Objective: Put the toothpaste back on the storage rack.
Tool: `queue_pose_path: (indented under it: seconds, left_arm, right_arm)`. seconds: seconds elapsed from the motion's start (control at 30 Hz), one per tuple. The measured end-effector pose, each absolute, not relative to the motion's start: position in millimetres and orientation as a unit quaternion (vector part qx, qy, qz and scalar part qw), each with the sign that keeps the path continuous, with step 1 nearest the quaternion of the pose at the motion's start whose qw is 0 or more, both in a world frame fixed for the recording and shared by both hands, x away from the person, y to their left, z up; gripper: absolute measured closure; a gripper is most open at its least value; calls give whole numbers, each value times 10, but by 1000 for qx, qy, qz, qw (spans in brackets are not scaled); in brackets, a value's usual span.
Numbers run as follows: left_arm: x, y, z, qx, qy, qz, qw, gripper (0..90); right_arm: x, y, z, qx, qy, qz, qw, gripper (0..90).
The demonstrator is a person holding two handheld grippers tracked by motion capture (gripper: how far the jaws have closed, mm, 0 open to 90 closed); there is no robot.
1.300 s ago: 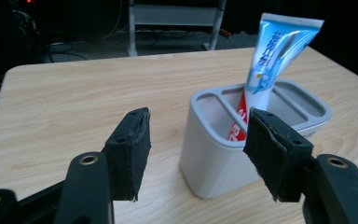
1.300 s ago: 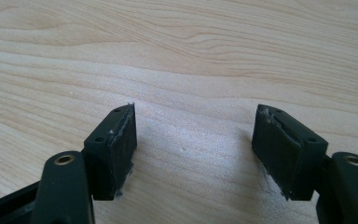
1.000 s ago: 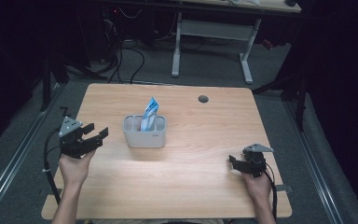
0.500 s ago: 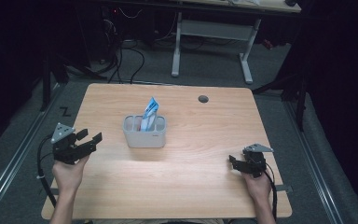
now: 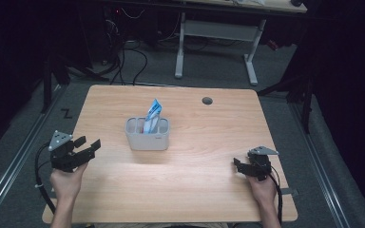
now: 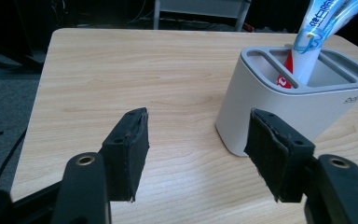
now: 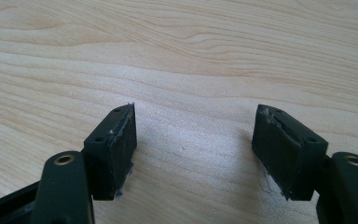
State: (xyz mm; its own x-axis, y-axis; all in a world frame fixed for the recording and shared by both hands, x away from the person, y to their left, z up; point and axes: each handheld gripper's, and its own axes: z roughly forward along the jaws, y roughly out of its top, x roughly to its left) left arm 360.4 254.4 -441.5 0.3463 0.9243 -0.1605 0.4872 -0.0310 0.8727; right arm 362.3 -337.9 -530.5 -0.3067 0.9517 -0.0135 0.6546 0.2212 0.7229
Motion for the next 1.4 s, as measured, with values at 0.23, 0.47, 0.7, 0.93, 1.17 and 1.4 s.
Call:
queue_pose_path:
  seconds: [0.23,0.47,0.7,0.93,1.17,1.4]
  left_arm:
    - [3591,2584,-4490,668,532,229,468,391]
    - [3580,2582,-4564,669,537,242,454,390]
    - [3591,2582,-4651,676,540,243,439,392]
    - [3594,2576,-4737,687,544,239,419,380]
    - [3616,2551,-4825,697,547,233,400,363]
    - [3654,2542,-4902,707,552,222,382,345]
  right_arm:
    - [3623,-3378,-5305,539,745,314,236,307]
    - [3623,-3379,-5304,539,745,314,236,307]
    - [3623,-3379,-5305,539,745,314,236,307]
    - [3623,-3378,-5304,539,745,314,236,307]
    - [3623,-3378,-5305,539,745,314,236,307]
    - [3623,-3378,-5305,539,745,314,236,307]
